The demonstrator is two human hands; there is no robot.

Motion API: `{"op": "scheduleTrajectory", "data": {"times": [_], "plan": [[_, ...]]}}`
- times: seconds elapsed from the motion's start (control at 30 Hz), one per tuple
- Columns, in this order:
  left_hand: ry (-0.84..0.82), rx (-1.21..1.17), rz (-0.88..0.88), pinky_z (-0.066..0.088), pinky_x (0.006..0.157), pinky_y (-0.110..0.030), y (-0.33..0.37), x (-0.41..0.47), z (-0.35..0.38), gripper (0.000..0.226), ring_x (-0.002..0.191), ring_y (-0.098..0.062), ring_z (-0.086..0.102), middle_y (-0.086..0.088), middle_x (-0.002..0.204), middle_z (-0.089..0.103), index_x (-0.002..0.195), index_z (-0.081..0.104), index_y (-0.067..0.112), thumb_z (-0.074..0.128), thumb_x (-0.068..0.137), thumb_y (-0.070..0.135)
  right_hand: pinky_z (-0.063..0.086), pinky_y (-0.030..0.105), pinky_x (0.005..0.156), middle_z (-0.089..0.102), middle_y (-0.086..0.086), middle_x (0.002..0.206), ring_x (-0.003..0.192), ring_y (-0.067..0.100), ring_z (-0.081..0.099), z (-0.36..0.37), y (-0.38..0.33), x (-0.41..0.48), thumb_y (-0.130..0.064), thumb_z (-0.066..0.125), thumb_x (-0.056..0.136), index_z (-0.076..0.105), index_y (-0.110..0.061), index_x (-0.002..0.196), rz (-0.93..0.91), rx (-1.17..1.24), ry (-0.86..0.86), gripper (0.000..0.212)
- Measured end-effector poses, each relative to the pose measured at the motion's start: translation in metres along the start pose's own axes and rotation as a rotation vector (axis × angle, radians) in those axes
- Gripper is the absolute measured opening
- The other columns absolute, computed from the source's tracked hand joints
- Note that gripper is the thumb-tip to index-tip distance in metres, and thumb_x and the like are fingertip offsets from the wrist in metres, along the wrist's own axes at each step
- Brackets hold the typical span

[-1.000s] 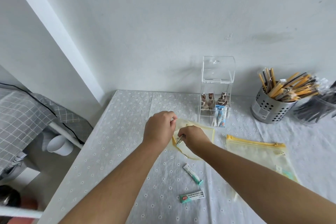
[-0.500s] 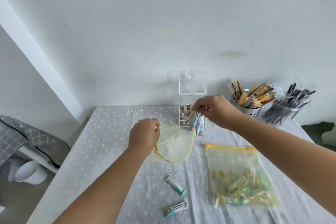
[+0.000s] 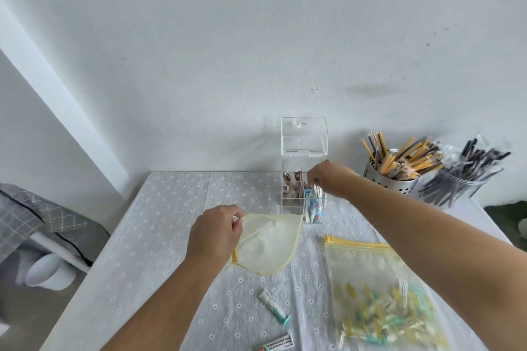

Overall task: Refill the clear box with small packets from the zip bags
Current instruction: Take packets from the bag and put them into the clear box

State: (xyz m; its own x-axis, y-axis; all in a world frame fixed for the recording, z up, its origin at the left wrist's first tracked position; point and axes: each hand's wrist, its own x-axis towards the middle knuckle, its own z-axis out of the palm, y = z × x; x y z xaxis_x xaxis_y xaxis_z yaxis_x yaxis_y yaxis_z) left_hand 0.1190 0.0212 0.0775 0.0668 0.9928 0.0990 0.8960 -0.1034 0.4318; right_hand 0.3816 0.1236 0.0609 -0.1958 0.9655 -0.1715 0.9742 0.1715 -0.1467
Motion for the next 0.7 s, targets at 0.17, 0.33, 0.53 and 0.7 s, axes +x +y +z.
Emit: {"op": "scheduleTrajectory", "data": {"times": [0.17,0.33,0.53,0.7], "plan": [[-0.004,-0.015,0.017,0.054,0.064,-0.030,0.003,-0.001,0.004,0.014,0.059,-0.016,0.055,0.003,0.070,0.066,0.094,0.070,0.023,0.058,0.088,0.019,0.049,0.030,0.081,0.066,0.007,0.114,0.101,0.026,0.064,0.021,-0.002,0.010,0.009,0.044,0.086,0.070,-0.020,0.104,-0.005,-0.037,-0.098,0.043],[-0.013,-0.014,0.023,0.051,0.063,-0.028,0.005,-0.002,0.003,0.014,0.058,-0.015,0.053,0.006,0.065,0.058,0.094,0.070,0.023,0.058,0.088,0.019,0.052,0.032,0.081,0.066,0.004,0.113,0.098,0.024,0.064,0.024,0.001,0.011,0.009,0.043,0.086,0.071,-0.021,0.104,0.018,0.010,-0.075,0.045],[-0.014,-0.029,0.007,0.054,0.064,-0.031,0.008,-0.001,0.001,0.014,0.059,-0.015,0.056,0.003,0.068,0.064,0.095,0.070,0.023,0.059,0.087,0.019,0.056,0.033,0.084,0.073,0.003,0.104,0.095,0.022,0.066,0.011,0.011,0.011,-0.002,0.054,0.088,0.076,-0.017,0.095,0.052,0.153,-0.034,0.028],[-0.023,-0.024,0.008,0.053,0.063,-0.029,0.007,-0.003,0.002,0.015,0.058,-0.015,0.054,-0.001,0.074,0.070,0.096,0.070,0.022,0.058,0.087,0.018,0.055,0.031,0.071,0.071,0.002,0.100,0.082,0.021,0.064,0.010,0.009,0.010,0.003,0.046,0.087,0.074,-0.022,0.088,0.086,0.131,0.074,0.037]]}}
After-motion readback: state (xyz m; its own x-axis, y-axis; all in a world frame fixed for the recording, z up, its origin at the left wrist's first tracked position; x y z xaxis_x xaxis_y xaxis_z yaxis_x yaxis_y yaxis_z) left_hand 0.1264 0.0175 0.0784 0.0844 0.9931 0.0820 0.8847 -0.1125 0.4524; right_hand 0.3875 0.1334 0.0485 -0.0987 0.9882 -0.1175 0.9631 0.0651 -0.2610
